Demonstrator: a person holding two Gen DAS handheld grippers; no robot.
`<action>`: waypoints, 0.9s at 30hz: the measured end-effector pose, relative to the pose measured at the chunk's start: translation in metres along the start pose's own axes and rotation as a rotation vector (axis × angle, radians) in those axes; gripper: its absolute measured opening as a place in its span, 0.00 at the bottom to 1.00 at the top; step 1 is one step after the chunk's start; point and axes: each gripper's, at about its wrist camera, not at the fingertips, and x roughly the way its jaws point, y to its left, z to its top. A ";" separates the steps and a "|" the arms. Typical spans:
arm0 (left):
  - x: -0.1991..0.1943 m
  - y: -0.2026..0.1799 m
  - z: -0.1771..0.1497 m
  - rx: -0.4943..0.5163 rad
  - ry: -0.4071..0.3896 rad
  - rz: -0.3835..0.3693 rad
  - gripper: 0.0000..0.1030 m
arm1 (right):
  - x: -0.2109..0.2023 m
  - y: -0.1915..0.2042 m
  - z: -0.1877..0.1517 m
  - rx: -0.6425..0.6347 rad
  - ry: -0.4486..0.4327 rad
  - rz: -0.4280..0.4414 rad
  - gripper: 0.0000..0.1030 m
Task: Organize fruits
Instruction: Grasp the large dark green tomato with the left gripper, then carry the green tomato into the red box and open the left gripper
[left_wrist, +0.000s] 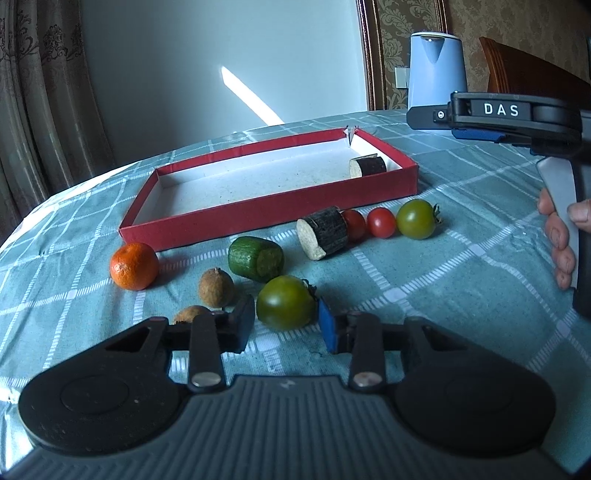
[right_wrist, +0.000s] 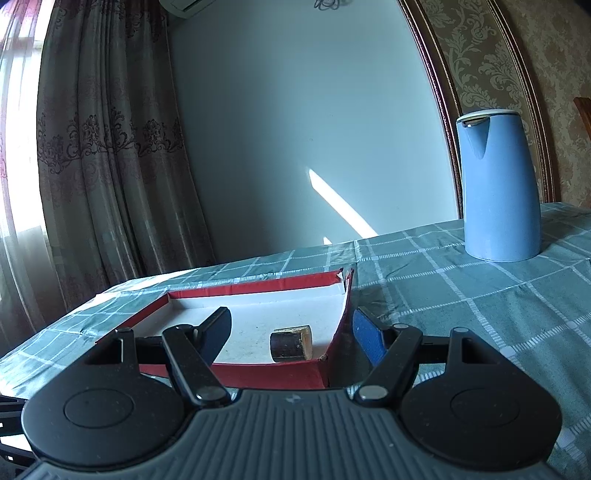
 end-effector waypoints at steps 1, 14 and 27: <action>0.001 -0.001 0.000 0.004 0.001 0.007 0.31 | 0.000 0.000 0.000 -0.001 -0.001 -0.001 0.70; -0.006 0.014 0.045 -0.085 -0.077 0.085 0.31 | -0.001 0.001 0.000 0.002 -0.005 -0.003 0.70; 0.078 0.062 0.101 -0.283 0.003 0.280 0.31 | 0.001 0.004 -0.001 -0.013 0.013 0.000 0.70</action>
